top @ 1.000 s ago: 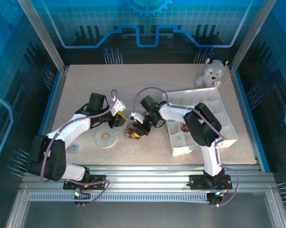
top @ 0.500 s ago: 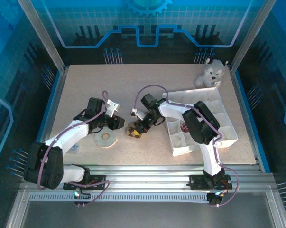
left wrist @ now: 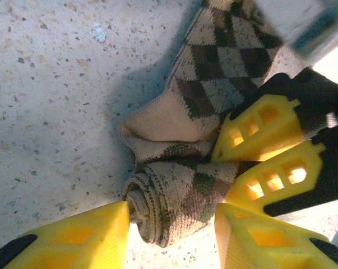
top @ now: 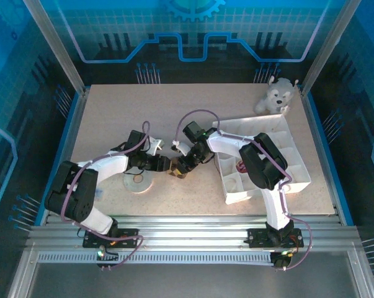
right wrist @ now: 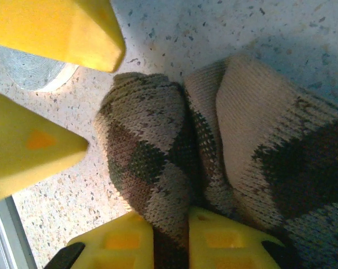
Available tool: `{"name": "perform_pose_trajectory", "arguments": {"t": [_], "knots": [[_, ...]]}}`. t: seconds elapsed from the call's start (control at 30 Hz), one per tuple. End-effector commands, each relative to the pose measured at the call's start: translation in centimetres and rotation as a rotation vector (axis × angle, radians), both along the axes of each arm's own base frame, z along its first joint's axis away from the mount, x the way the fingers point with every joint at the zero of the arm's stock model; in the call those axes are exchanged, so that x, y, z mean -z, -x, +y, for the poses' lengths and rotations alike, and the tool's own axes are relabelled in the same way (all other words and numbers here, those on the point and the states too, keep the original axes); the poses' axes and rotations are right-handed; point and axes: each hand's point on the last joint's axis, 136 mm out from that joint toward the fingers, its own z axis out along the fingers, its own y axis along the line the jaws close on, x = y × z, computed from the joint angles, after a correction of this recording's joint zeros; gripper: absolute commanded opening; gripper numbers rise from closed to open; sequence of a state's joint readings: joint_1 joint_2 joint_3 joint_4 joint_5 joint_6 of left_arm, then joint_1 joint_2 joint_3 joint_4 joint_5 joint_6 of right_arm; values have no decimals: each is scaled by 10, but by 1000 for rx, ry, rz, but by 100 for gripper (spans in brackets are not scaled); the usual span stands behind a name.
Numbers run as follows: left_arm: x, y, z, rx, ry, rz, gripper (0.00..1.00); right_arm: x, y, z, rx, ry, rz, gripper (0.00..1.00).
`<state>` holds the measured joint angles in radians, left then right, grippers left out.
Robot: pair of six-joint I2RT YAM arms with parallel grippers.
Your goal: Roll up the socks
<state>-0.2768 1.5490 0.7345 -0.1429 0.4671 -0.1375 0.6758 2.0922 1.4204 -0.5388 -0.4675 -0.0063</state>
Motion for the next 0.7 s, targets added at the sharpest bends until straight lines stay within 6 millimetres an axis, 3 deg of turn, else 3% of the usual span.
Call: {"name": "perform_pose_trajectory", "arguments": {"t": [0.0, 0.3, 0.5, 0.67], "knots": [[0, -6, -9, -1, 14, -2, 44, 59, 8, -51, 64, 289, 17, 15], [22, -7, -23, -1, 9, 36, 40, 34, 8, -30, 52, 131, -25, 17], [38, -7, -24, -16, -54, 95, 28, 13, -1, -26, 130, 70, -79, 33], [44, -1, -27, 5, -85, 108, 21, -21, -16, -29, 265, 43, -158, 38]]}}
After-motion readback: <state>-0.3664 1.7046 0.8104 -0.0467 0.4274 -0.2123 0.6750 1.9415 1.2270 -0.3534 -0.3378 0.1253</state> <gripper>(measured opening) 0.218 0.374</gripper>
